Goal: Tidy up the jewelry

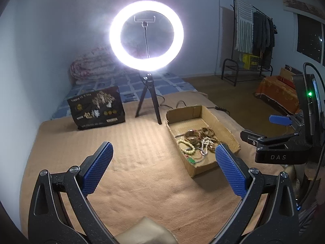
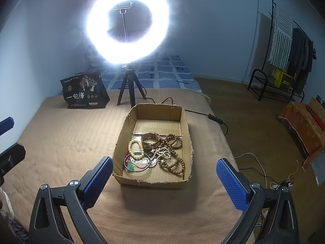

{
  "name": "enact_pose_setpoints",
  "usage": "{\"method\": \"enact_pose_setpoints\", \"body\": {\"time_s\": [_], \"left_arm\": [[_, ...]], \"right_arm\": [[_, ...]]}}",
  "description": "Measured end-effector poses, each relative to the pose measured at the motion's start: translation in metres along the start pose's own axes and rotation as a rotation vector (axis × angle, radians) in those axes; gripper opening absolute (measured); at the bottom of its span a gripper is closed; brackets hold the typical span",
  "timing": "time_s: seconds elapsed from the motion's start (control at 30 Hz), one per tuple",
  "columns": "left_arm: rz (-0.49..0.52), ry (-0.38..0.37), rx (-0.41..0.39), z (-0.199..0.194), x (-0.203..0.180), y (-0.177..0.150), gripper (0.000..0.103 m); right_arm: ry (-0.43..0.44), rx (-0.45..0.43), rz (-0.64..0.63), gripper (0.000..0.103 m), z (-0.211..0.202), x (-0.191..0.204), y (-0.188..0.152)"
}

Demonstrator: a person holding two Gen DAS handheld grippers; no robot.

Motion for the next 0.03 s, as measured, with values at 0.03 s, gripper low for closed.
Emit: {"method": "enact_pose_setpoints", "body": {"time_s": [0.03], "left_arm": [[0.001, 0.005, -0.005, -0.001, -0.0002, 0.0, 0.102]], "right_arm": [[-0.001, 0.001, -0.001, 0.103, 0.0005, 0.0005, 0.0007]]}}
Point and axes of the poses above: each gripper's, at about its wrist camera, not at the fingertips, and z roughly the way its jaws point, x to its left, y to its top, the point moved 9 cm from there along z, roughly the way its jaws point, and after that the axes turned 1 degree about y, right-handed, at the moved point
